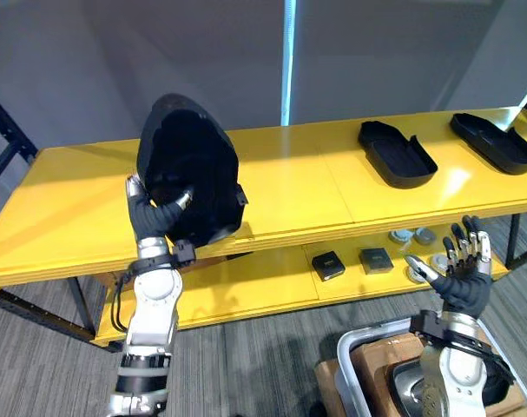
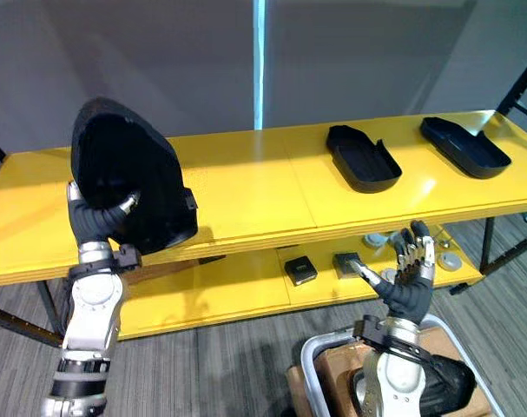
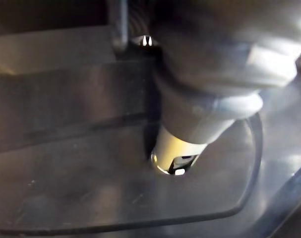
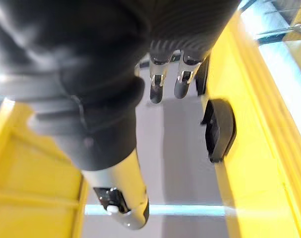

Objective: Walk over and take plastic housings, then place them on the shelf

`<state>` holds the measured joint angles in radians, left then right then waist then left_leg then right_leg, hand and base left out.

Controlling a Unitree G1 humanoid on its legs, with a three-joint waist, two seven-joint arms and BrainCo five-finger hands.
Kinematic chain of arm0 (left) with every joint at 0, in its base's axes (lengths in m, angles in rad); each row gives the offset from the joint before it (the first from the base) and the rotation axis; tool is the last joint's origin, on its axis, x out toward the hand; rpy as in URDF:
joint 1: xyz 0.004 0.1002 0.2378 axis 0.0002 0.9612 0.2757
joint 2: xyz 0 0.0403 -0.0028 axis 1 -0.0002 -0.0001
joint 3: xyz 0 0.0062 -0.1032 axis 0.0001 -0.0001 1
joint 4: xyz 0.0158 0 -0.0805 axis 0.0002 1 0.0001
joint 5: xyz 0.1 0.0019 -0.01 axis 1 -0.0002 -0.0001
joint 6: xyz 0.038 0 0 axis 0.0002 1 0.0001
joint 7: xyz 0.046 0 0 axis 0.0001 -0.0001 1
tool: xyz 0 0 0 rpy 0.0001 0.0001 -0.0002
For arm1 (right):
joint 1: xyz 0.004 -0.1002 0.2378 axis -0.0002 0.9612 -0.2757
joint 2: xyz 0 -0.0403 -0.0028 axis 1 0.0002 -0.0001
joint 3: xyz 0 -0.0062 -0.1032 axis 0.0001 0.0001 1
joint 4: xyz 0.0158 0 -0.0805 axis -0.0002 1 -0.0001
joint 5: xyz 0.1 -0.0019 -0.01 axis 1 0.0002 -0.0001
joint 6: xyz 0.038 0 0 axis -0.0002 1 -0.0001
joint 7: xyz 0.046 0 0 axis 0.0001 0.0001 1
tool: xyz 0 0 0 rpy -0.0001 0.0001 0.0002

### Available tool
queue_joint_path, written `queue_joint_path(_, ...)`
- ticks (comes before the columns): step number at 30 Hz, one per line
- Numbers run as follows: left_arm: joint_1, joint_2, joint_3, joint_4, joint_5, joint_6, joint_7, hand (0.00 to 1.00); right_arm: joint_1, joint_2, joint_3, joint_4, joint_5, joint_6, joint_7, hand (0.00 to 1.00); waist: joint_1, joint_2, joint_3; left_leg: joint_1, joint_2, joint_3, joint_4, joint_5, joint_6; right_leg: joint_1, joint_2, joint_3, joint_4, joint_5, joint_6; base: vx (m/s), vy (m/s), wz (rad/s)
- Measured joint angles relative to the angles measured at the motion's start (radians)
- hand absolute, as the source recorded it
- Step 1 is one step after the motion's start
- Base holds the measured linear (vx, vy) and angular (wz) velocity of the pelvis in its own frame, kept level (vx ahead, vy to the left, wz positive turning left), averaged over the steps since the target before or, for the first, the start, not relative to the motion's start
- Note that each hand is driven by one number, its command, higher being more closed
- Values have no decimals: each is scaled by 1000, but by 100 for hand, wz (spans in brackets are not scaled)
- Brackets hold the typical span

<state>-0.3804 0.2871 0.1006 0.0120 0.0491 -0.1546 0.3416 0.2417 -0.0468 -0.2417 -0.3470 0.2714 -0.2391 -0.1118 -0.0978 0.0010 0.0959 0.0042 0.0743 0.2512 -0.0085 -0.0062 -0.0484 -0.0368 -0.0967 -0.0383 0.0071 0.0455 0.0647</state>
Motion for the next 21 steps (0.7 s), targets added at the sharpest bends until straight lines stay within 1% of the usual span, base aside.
queue_joint_path(1,-22,19,0,25,-16,2,-8,100,10,1,0,0,0,0,9,0,-3,0,0,4,0,5,-6,1,1,0,1,3,-2,0,0,-16,7,-26)
queue_joint_path(2,-76,55,-7,84,-63,3,-28,100,30,3,3,0,0,0,19,0,-13,1,0,9,0,13,-18,4,4,-4,3,7,-2,0,0,-13,3,-18)
queue_joint_path(3,-141,99,-14,152,-130,3,-53,100,45,3,13,1,0,0,28,0,-23,1,0,9,0,22,-31,12,0,-14,6,16,-1,1,-1,-15,-1,-17)
queue_joint_path(4,-173,124,-18,187,-167,4,-64,100,49,4,21,2,0,0,31,0,-28,1,0,8,0,28,-37,17,1,-22,7,21,-1,2,-1,-15,1,-23)
queue_joint_path(5,-246,177,-47,260,-242,7,-81,100,61,4,39,5,0,0,36,0,-33,1,1,0,0,36,-45,24,-2,-38,10,31,-2,6,-3,-6,-2,-16)
queue_joint_path(6,-289,202,-68,299,-283,11,-92,100,71,4,50,6,0,1,38,0,-35,2,1,-6,-1,37,-49,28,-1,-47,10,31,-2,8,-4,15,-5,-11)
queue_joint_path(8,-436,288,-157,435,-442,13,-131,100,95,4,106,18,-1,10,48,0,-53,3,10,-14,-2,40,-64,42,-4,-67,11,36,-2,10,-5,29,-6,-4)
queue_joint_path(9,-471,306,-185,466,-478,13,-136,100,101,3,120,19,-1,13,53,0,-54,4,11,-19,-3,44,-65,43,-4,-73,11,43,-3,10,-5,24,7,-14)
queue_joint_path(11,-590,362,-294,586,-591,15,-164,100,116,-2,182,22,-1,24,60,0,-58,7,39,-25,-5,52,-65,43,-4,-83,10,55,-7,13,-5,16,9,-13)
queue_joint_path(13,-651,381,-351,658,-657,22,-187,100,121,-8,226,37,-1,25,65,0,-59,8,52,-33,-5,53,-64,44,-4,-86,9,57,-21,20,-5,9,2,-4)
queue_joint_path(14,-700,396,-401,715,-695,28,-203,100,123,-16,259,55,-1,31,71,0,-59,9,59,-46,-5,53,-64,45,-4,-101,10,58,-21,22,-5,18,-4,-5)
queue_joint_path(15,-746,421,-447,773,-739,41,-223,100,122,-24,292,63,-1,43,82,0,-60,9,81,-54,-4,55,-64,47,-6,-110,10,60,-21,24,-6,13,-8,-4)
queue_joint_path(16,-760,432,-461,792,-755,50,-233,100,123,-26,305,63,-1,46,86,0,-61,9,91,-54,-4,59,-64,48,-6,-111,11,61,-21,24,-6,10,-8,-8)
queue_joint_path(19,-816,498,-528,864,-810,73,-265,100,125,-36,355,64,-2,53,100,0,-63,9,115,-73,-3,77,-61,48,-6,-139,13,78,-19,25,-8,14,0,-13)
queue_joint_path(21,-883,539,-576,906,-813,86,-284,100,126,-37,379,65,-2,58,105,0,-69,7,132,-87,-4,77,-59,48,-6,-151,13,80,-18,26,-9,12,3,-2)
